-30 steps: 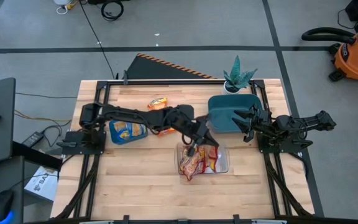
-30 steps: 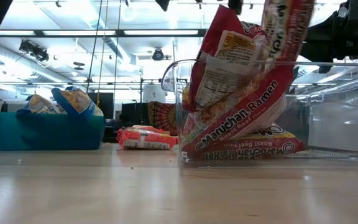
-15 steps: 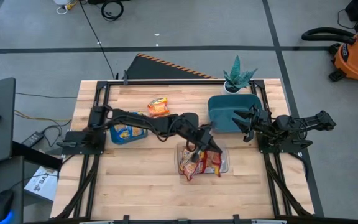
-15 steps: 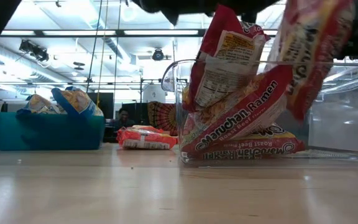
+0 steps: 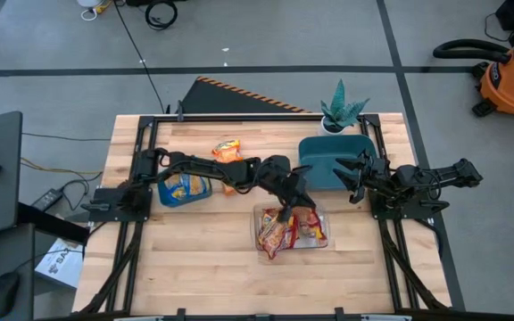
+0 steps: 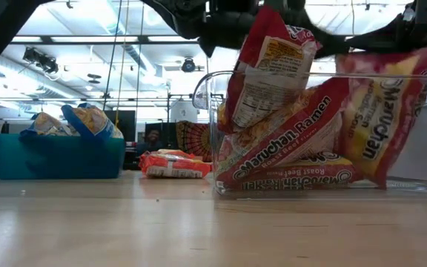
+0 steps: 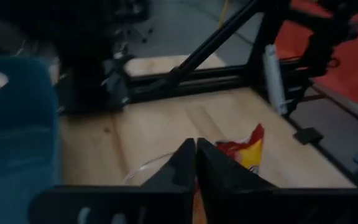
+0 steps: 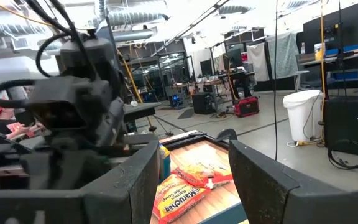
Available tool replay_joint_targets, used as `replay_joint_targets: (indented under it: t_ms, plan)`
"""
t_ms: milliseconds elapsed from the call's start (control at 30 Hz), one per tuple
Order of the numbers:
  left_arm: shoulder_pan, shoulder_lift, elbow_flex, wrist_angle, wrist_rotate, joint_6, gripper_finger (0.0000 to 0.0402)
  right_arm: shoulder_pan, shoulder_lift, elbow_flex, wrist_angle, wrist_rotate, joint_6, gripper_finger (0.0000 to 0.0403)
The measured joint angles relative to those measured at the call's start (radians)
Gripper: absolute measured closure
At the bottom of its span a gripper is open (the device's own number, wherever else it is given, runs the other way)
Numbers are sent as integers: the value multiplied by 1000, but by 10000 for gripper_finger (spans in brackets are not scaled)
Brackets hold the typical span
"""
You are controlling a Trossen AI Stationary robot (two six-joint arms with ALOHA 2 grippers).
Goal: Sort Maruchan noodles
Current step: Put the red noodle pack into the transparent bin, then put the noodle pack into the green bin
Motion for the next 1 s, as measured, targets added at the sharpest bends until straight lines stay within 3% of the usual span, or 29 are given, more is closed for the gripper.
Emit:
replay_joint_targets:
  t_ms: [200, 333, 667, 800, 1000]
  plan:
    - [3, -14, 0, -101, -39, 48, 311, 0, 0, 0, 0, 0, 0, 204]
    - [15, -77, 32, -280, -60, 104, 280, 0, 0, 0, 0, 0, 0, 204]
    - [74, -188, 68, -789, -124, 151, 284, 0, 0, 0, 0, -2, 0, 204]
    - [31, -227, 19, -855, -184, 159, 285, 0, 0, 0, 0, -2, 0, 204]
    - [-17, -352, -121, -907, -194, 90, 285, 0, 0, 0, 0, -3, 0, 204]
